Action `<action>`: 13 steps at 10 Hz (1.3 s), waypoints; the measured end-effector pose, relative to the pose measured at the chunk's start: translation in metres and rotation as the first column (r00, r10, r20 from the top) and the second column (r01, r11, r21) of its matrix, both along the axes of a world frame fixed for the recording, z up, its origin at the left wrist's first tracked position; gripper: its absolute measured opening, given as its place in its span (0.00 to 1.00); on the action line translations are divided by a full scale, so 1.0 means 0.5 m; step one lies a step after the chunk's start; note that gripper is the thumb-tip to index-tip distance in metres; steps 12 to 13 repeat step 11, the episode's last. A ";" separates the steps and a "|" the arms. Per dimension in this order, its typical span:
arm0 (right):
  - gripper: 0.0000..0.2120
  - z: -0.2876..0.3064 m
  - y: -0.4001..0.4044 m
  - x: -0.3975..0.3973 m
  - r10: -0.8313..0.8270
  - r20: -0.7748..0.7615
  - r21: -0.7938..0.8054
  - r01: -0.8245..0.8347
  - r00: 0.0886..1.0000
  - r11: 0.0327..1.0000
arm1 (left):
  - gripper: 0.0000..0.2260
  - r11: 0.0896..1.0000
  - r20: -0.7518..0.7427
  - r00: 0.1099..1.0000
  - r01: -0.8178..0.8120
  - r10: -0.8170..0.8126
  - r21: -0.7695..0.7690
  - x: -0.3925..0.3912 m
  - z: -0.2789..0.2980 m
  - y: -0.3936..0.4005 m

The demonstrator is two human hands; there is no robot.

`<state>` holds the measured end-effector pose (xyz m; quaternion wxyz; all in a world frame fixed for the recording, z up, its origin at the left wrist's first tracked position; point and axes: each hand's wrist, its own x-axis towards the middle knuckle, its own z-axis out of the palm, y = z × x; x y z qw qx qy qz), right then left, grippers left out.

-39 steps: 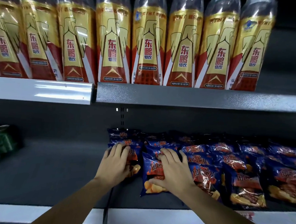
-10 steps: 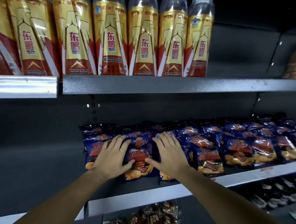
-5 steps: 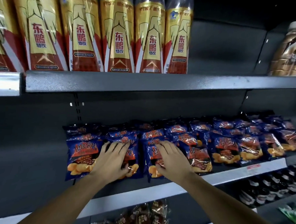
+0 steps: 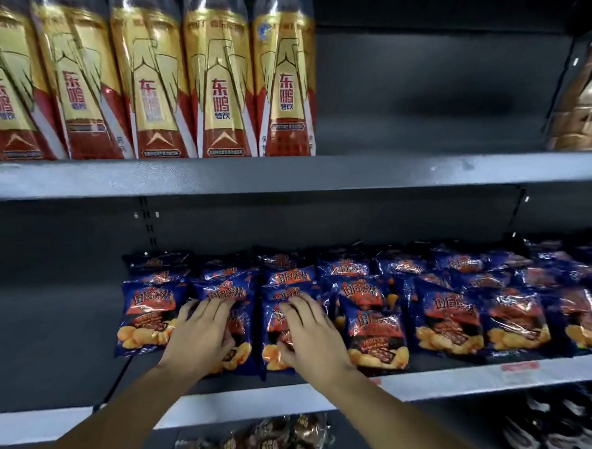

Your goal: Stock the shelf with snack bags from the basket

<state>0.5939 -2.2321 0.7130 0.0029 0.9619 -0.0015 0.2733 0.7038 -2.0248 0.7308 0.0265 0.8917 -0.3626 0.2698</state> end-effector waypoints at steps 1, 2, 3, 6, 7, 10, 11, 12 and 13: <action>0.32 0.012 -0.012 -0.016 0.034 -0.001 -0.008 -0.034 0.999 0.999 | 0.25 1.000 0.023 1.000 0.003 -0.002 -0.020 -0.012 0.010 -0.006; 0.32 0.037 -0.032 -0.036 -0.054 0.051 -0.005 0.054 0.997 0.999 | 0.26 0.997 0.072 0.997 0.039 -0.034 -0.072 -0.028 0.041 -0.032; 0.31 0.052 -0.079 -0.078 -0.222 0.040 0.066 0.219 0.974 0.973 | 0.25 0.989 0.089 0.993 0.092 -0.082 -0.115 -0.048 0.066 -0.078; 0.31 0.031 -0.130 -0.170 -0.401 -0.191 0.166 0.432 0.896 0.886 | 0.31 0.974 -0.041 0.975 0.221 -0.219 0.039 -0.106 0.026 -0.162; 0.32 0.039 -0.116 -0.165 -0.378 -0.213 0.154 0.413 0.901 0.898 | 0.32 0.973 -0.044 0.974 0.226 -0.224 0.046 -0.104 0.010 -0.170; 0.35 0.040 -0.167 -0.243 -0.445 -0.066 0.050 0.449 0.893 0.892 | 0.28 0.954 0.025 0.960 0.282 -0.281 -0.103 -0.159 0.021 -0.254; 0.33 0.058 -0.209 -0.300 -0.489 -0.036 0.068 0.491 0.871 0.869 | 0.28 0.951 0.031 0.959 0.285 -0.283 -0.118 -0.214 0.036 -0.311; 0.33 0.058 -0.209 -0.300 -0.489 -0.036 0.068 0.491 0.871 0.869 | 0.28 0.951 0.031 0.959 0.285 -0.283 -0.118 -0.214 0.036 -0.311; 0.33 0.058 -0.209 -0.300 -0.489 -0.036 0.068 0.491 0.871 0.869 | 0.28 0.951 0.031 0.959 0.285 -0.283 -0.118 -0.214 0.036 -0.311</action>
